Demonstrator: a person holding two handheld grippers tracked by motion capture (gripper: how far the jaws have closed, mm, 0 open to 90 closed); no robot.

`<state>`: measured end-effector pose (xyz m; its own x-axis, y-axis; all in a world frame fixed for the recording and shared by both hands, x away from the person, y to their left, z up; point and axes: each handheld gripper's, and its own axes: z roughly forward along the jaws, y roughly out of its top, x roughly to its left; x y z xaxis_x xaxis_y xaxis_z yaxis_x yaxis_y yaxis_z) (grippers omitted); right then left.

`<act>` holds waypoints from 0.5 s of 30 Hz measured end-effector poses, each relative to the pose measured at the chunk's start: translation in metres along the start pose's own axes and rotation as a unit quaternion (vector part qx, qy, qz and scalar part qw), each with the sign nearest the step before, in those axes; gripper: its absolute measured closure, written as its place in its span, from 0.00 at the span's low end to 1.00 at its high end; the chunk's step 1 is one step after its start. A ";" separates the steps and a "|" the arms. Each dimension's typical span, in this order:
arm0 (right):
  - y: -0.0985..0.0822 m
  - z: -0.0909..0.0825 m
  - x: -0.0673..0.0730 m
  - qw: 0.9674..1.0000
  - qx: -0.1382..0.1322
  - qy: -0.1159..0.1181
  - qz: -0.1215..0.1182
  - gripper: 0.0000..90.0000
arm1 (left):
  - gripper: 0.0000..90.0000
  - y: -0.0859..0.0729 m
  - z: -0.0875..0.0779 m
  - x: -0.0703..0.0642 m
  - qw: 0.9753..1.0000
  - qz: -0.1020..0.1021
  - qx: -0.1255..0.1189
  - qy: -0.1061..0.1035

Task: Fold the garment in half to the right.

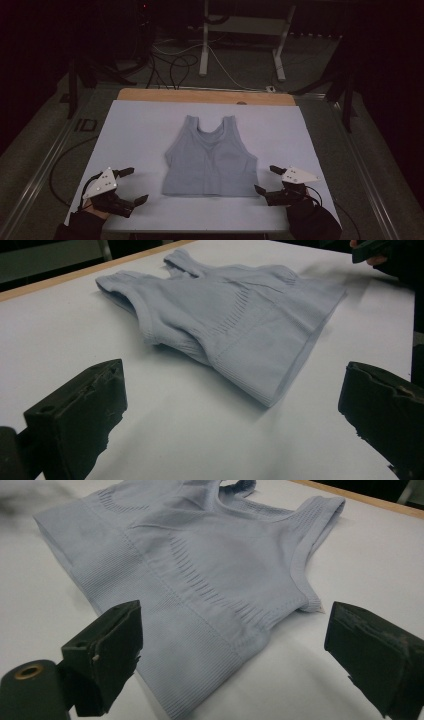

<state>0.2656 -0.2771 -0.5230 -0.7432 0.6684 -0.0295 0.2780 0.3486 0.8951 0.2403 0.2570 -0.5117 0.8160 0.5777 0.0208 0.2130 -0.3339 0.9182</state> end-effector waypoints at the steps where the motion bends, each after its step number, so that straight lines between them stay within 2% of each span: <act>1: 0.000 0.000 0.000 1.000 0.000 0.000 0.000 0.10 | 0.00 0.000 0.000 0.000 1.000 0.000 -0.001 0.000; 3: 0.000 0.002 0.001 1.000 0.005 0.003 -0.008 0.10 | 0.00 0.000 -0.001 -0.001 1.000 0.002 -0.003 0.000; 7: 0.001 0.001 0.002 1.000 0.005 0.003 -0.010 0.10 | 0.00 0.001 0.000 -0.002 1.000 0.005 0.000 -0.001; 12: 0.002 0.003 0.003 1.000 0.010 0.022 0.001 0.10 | 0.00 0.004 0.003 -0.003 1.000 0.010 0.012 -0.013; 15: 0.004 0.004 0.005 0.999 0.012 0.030 0.005 0.10 | 0.00 0.008 0.004 -0.004 1.000 0.009 0.007 -0.020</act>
<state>0.2657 -0.2700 -0.5211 -0.7756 0.6312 0.0065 0.2994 0.3587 0.8841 0.2403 0.2492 -0.5059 0.8406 0.5412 0.0219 0.2048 -0.3550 0.9122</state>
